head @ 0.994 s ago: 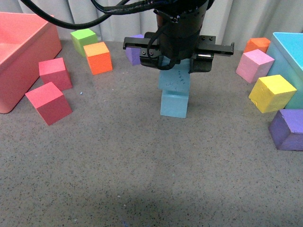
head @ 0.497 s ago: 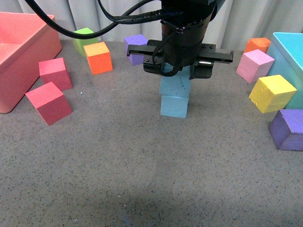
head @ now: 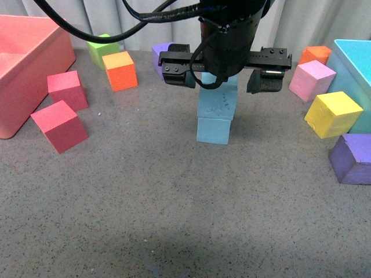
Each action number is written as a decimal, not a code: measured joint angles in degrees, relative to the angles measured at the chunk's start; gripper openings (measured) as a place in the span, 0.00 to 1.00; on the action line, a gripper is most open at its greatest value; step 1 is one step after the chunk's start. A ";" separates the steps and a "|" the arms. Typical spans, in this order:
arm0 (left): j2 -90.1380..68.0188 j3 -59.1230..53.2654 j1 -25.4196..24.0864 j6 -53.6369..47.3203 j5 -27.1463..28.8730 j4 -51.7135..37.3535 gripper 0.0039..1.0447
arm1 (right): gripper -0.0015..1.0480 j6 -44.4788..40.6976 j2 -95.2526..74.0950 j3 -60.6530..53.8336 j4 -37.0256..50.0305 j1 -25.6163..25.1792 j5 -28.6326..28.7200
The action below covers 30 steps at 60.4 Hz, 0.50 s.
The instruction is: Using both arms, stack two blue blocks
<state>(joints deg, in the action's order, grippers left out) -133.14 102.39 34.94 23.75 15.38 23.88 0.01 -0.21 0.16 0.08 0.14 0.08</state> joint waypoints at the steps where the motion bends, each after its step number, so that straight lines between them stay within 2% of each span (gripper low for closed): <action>1: 0.44 -0.28 -0.07 0.00 -0.09 -0.09 0.94 | 0.91 0.00 0.00 0.00 0.00 0.00 0.00; 25: 9.20 -7.96 -1.86 -0.07 0.13 -3.85 0.94 | 0.91 0.00 0.00 0.00 0.00 0.00 0.00; 28: 10.47 -12.55 -1.99 -2.99 4.72 -12.09 0.88 | 0.91 0.00 0.00 0.00 0.00 0.00 0.00; 29: 11.34 -15.58 -2.29 -5.16 8.55 -19.96 0.85 | 0.91 0.00 0.00 0.00 0.00 0.00 0.00; 30: 11.82 -17.35 -2.40 -6.25 9.16 -21.53 0.83 | 0.91 0.00 0.00 0.00 0.00 0.00 0.00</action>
<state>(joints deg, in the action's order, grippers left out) -121.32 85.03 32.53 17.50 24.53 2.35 0.01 -0.21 0.16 0.08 0.14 0.08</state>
